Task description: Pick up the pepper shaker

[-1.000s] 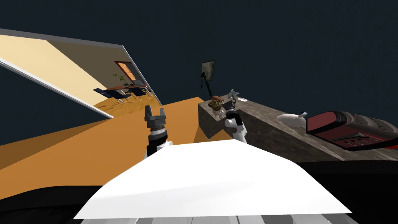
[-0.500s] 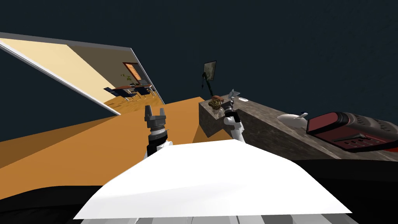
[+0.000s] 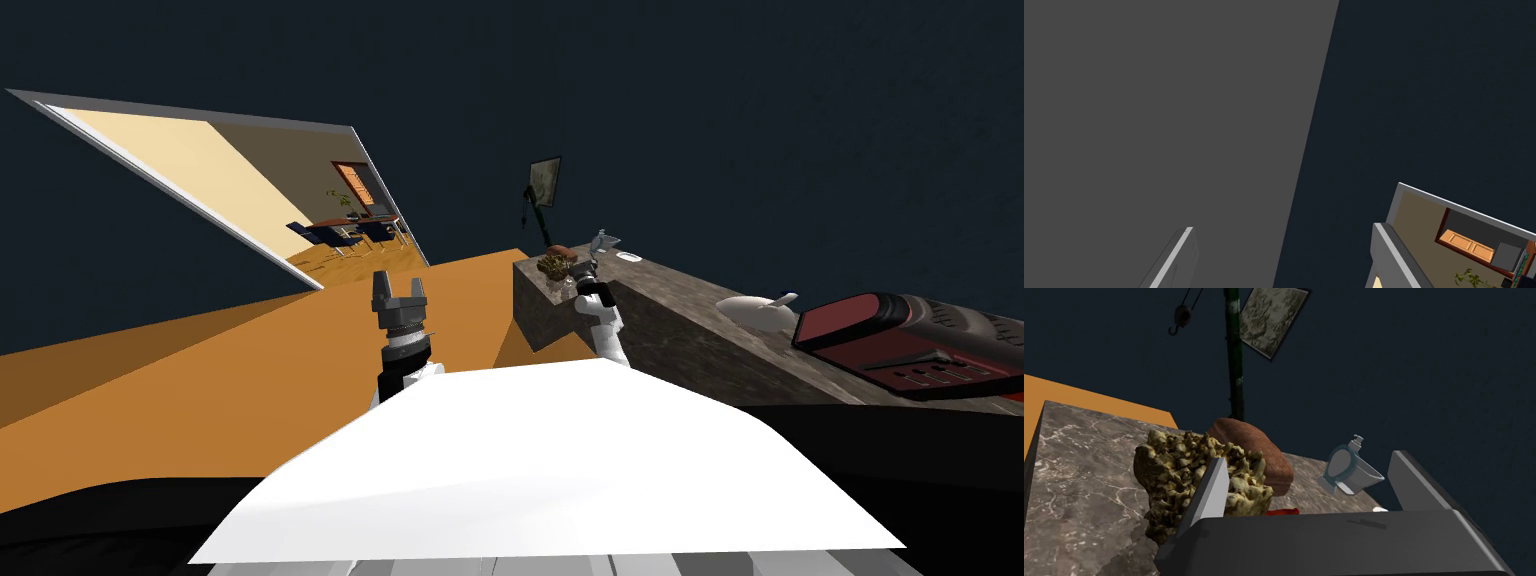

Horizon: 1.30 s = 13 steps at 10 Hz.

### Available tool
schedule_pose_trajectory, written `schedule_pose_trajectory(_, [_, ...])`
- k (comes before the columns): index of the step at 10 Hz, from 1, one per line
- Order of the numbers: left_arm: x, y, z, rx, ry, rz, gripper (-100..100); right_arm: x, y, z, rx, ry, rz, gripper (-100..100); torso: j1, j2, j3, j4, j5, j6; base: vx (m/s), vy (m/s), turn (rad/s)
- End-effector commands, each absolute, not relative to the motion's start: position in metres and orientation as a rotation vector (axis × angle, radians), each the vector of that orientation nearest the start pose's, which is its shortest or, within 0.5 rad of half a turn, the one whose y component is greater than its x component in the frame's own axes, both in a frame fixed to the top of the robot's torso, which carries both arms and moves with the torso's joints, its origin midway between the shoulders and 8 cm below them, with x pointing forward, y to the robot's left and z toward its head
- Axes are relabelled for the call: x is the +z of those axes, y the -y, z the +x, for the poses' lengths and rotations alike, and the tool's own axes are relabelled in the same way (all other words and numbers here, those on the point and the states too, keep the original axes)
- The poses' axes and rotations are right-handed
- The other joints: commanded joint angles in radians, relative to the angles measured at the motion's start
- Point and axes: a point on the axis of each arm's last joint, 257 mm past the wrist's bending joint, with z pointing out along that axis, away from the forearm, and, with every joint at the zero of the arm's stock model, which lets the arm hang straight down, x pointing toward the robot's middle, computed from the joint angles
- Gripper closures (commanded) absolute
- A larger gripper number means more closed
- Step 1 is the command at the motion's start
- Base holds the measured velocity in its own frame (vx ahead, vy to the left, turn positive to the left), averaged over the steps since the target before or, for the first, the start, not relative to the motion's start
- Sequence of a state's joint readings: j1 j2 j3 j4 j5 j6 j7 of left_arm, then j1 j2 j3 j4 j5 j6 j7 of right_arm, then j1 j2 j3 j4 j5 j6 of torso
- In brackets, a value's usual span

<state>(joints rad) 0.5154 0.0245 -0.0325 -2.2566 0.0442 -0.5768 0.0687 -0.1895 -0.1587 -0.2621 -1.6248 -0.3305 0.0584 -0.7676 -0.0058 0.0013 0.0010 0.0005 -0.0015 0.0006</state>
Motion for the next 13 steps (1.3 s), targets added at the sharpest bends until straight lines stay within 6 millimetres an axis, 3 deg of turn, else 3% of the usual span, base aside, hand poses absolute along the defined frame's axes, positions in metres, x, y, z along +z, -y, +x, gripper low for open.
schedule_pose_trajectory(1, [0.023,-0.273,0.335,-1.430,-0.559,-0.667,0,-0.104,0.369,0.585,1.919,-0.313,1.705,-100,0.000,0.000,0.000,0.000,0.000,0.000,-0.059,-0.039,0.048])
schedule_pose_trajectory(9, [0.023,-0.273,0.335,-1.430,-0.559,-0.667,0,-0.147,0.383,0.624,1.960,-0.078,2.008,-100,0.000,-0.002,-0.001,0.000,0.000,0.001,-0.042,-0.034,0.045])
schedule_pose_trajectory(13, [0.023,-0.273,0.335,-1.430,-0.559,-0.667,0,-0.185,0.384,0.638,1.933,0.058,2.186,-100,0.001,-0.003,-0.002,-0.001,0.000,0.001,-0.027,-0.040,0.031])
